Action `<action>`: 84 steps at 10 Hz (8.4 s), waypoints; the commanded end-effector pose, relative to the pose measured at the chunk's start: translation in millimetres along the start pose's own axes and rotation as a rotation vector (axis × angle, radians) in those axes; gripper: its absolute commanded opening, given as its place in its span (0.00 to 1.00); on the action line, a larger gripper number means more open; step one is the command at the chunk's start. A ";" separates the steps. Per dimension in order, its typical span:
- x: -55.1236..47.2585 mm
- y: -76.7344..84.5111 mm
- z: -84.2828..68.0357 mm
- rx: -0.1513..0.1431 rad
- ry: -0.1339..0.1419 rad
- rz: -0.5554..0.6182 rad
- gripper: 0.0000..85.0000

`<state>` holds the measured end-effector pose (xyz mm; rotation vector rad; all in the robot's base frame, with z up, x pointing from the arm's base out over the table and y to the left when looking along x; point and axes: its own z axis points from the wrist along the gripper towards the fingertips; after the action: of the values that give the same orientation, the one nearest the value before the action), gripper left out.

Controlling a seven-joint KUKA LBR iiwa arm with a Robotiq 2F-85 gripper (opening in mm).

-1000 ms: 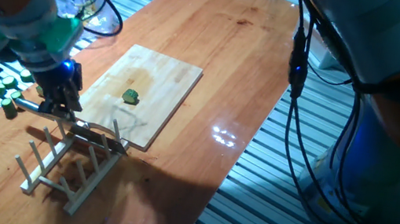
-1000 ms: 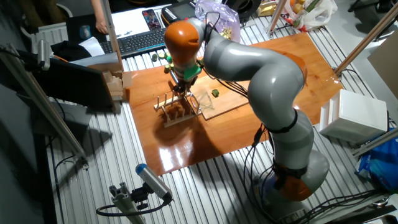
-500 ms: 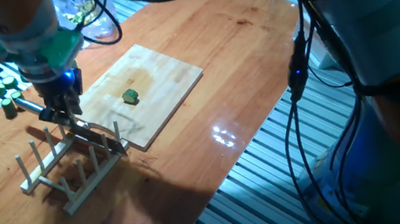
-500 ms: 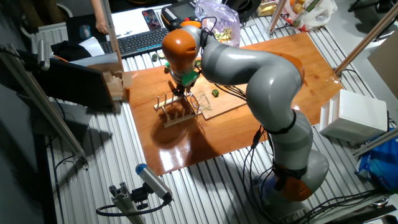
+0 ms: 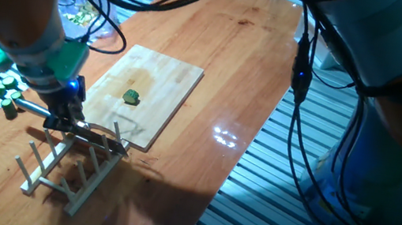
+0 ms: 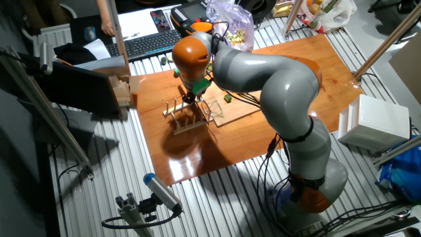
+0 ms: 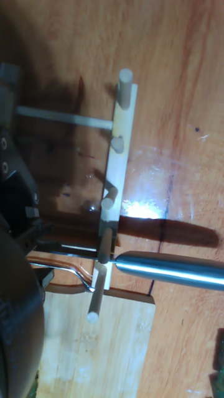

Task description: Chop the cucumber into shreds

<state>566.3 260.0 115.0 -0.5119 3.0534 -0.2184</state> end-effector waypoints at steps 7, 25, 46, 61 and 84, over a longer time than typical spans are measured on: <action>6.7 -0.5 27.1 0.020 -0.023 0.074 0.40; -1.7 -7.3 -40.1 -0.081 -0.045 0.110 0.00; 6.8 -9.2 17.4 0.046 -0.081 0.098 0.40; 1.1 -8.7 40.1 0.055 0.083 0.128 0.00; 26.5 -95.8 -91.5 -0.083 -0.075 0.199 0.00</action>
<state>566.7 175.1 217.3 -0.2140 3.0228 -0.0642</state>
